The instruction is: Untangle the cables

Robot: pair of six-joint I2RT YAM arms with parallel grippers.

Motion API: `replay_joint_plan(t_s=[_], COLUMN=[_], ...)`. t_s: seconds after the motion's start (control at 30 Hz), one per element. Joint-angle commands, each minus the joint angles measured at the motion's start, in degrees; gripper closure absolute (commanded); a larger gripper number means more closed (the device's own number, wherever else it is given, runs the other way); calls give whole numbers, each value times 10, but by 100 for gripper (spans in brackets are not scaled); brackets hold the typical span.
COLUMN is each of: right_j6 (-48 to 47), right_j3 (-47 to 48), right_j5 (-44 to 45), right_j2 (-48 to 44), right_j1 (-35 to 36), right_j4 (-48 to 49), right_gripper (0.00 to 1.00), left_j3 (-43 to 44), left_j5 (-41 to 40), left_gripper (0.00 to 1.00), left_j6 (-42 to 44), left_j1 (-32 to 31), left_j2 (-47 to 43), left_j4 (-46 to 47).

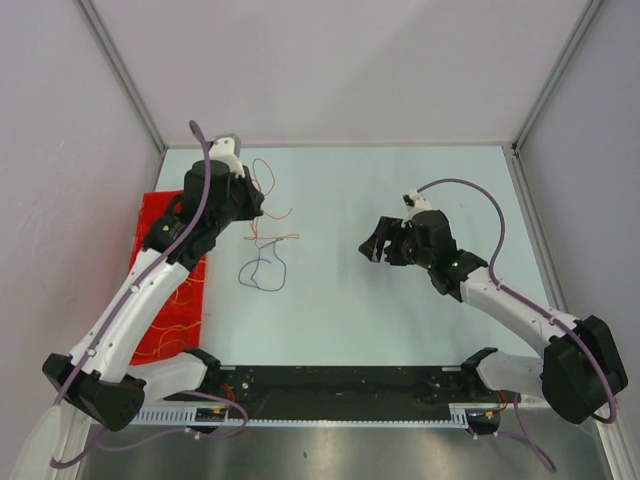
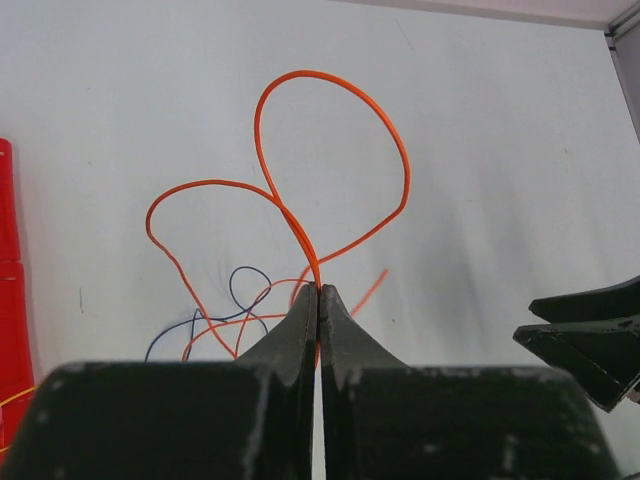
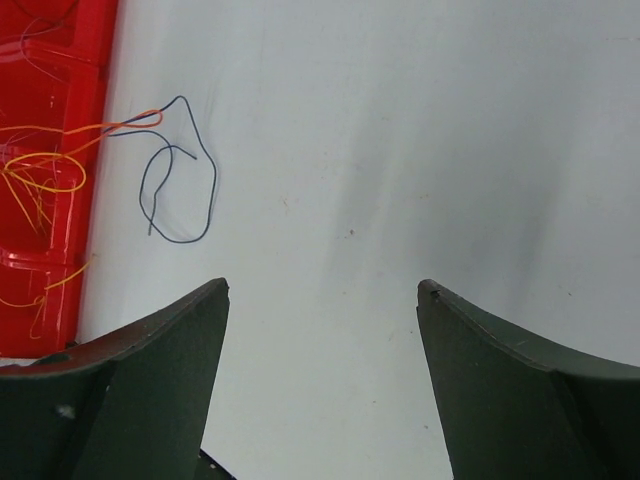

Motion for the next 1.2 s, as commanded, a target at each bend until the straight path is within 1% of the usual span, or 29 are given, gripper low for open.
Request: replay_joint_plan(t_s=[0.0, 0.17, 0.2, 0.23, 0.27, 0.3, 0.33, 0.37, 0.4, 0.43, 0.47, 0.5, 0.53, 0.57, 0.63, 0.73, 0.8, 0.87, 0.97, 1.0, 1.07, 1.1, 1.17], right_j6=[-19, -43, -25, -1, 37, 107, 167, 107, 41, -44, -52, -43, -9, -15, -48, -36, -38, -40, -29, -28, -24, -23, -22], right_j3=[32, 68, 72, 70, 36, 13, 10, 44, 129, 156, 162, 153, 153, 155, 164, 152, 148, 142, 123, 119, 110, 107, 101], right_j5=[35, 107, 90, 28, -218, -316, -351, -229, -104, 16, 17, -56, -66, -29, 66, 23, 36, 66, 76, 76, 102, 106, 108], right_j2=[-18, -33, -34, -34, -27, -18, -8, -19, -29, -39, -42, -42, -41, -46, -49, -36, -30, -22, -18, -18, -17, -16, -15], right_j1=[11, 50, 46, -12, -62, -91, -102, -79, -39, 16, 25, -6, -20, 0, 33, 31, 48, 62, 78, 85, 92, 95, 99], right_j4=[-39, -80, -83, -77, 31, 131, 195, 35, -72, -150, -146, -135, -133, -145, -174, -167, -167, -169, -156, -152, -145, -142, -137], right_gripper=[19, 18, 15, 3, 4, 15, 20, 20, 15, 6, 2, 5, 9, 9, 7, 7, 7, 7, 6, 6, 6, 6, 6], left_j3=[8, 10, 9, 9, 8, 7, 8, 10, 12, 11, 11, 10, 10, 11, 13, 15, 35, 56, 122, 173, 229, 282, 335], left_j5=[-8, -7, -6, -4, 3, 5, 7, 8, 7, 9, 9, 9, 8, 3, 0, -3, -9, -13, -29, -32, -43, -48, -70], left_gripper=[100, 100, 100, 100, 100, 99, 100, 100, 100, 100, 100, 100, 100, 100, 100, 100, 100, 100, 100, 99, 100, 100, 100], left_j6=[21, 22, 21, 20, 17, 17, 16, 12, 11, 9, 10, 11, 15, 16, 16, 17, 24, 31, 45, 53, 65, 74, 89], left_j1=[12, 17, 17, 17, 17, 17, 17, 17, 17, 17, 17, 17, 17, 18, 18, 18, 20, 24, 32, 37, 46, 48, 53], left_j2=[-29, -39, -40, -43, -45, -46, -45, -47, -47, -48, -51, -53, -53, -51, -51, -52, -49, -46, -33, -18, -2, 6, 29], left_j4=[-14, -21, -21, -17, -17, -15, -15, -16, -17, -18, -18, -18, -19, -21, -24, -22, -30, -39, -60, -68, -91, -95, -110])
